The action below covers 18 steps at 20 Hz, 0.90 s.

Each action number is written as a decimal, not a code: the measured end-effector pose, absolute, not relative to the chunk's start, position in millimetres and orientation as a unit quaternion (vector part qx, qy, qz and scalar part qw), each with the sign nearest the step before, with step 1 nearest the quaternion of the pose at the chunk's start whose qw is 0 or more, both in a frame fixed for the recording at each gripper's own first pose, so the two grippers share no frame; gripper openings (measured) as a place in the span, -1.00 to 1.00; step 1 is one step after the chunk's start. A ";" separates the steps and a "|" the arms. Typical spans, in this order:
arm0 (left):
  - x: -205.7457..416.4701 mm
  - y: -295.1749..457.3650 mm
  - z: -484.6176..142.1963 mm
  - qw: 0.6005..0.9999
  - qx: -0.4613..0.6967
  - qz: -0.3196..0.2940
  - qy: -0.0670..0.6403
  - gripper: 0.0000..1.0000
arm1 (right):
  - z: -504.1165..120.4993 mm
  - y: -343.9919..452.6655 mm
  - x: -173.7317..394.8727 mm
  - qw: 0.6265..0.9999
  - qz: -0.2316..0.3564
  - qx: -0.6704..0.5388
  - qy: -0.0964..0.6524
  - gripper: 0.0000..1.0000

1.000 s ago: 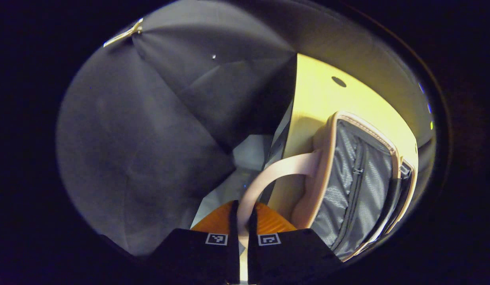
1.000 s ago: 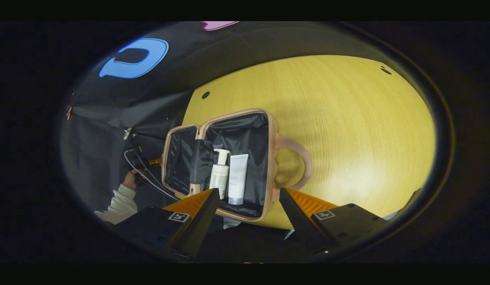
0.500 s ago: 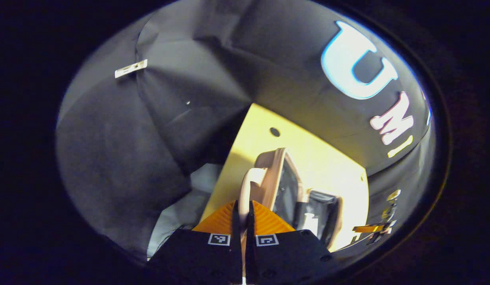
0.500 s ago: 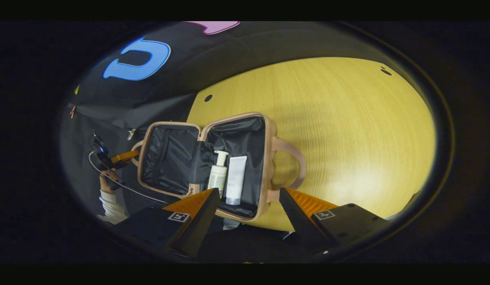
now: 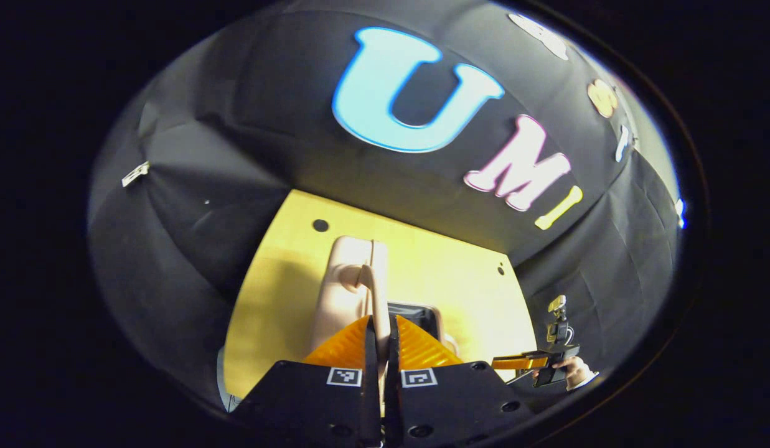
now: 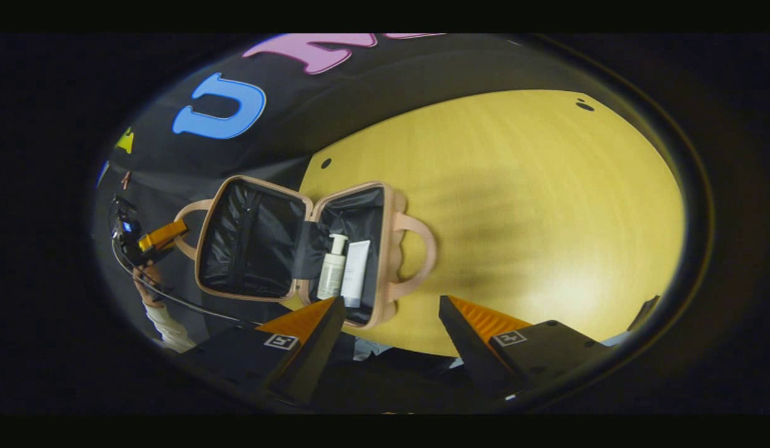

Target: First open the suitcase, pack the skin care products into it, and then close the suitcase.

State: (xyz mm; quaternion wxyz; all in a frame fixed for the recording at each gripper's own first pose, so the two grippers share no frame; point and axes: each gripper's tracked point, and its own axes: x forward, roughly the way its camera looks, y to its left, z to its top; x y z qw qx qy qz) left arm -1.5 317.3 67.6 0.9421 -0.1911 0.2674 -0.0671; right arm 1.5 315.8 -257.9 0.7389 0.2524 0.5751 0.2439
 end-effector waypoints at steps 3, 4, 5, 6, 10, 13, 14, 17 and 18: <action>15.8 249.9 49.0 0.927 -0.229 -0.118 0.273 -0.82 | -260.8 274.8 -0.7 0.745 0.220 0.270 0.569 0.93; 23.1 227.8 37.7 0.922 -0.235 -0.126 0.279 -0.83 | -262.4 263.1 -2.6 0.745 0.213 0.275 0.569 0.93; 30.5 202.6 22.9 0.920 -0.232 -0.134 0.287 -0.83 | -264.9 249.1 -4.8 0.747 0.205 0.279 0.568 0.92; 37.2 183.5 7.2 0.920 -0.216 -0.142 0.294 -0.83 | -266.3 234.0 -5.8 0.749 0.198 0.282 0.565 0.92; 63.4 101.0 -74.4 0.909 -0.168 -0.152 0.351 -0.83 | -268.9 187.8 -16.9 0.756 0.175 0.294 0.558 0.92; 76.0 71.8 -136.4 0.893 -0.122 -0.139 0.409 -0.82 | -278.1 151.5 -25.1 0.756 0.156 0.307 0.557 0.92; 78.0 64.9 -152.0 0.890 -0.104 -0.133 0.425 -0.82 | -281.7 139.4 -27.5 0.757 0.148 0.310 0.556 0.93; 80.4 53.8 -176.9 0.886 -0.071 -0.122 0.441 -0.81 | -285.6 100.6 -33.1 0.758 0.133 0.318 0.554 0.92; 82.0 52.2 -178.7 0.889 -0.059 -0.122 0.438 -0.79 | -290.5 90.3 -34.9 0.758 0.131 0.317 0.555 0.92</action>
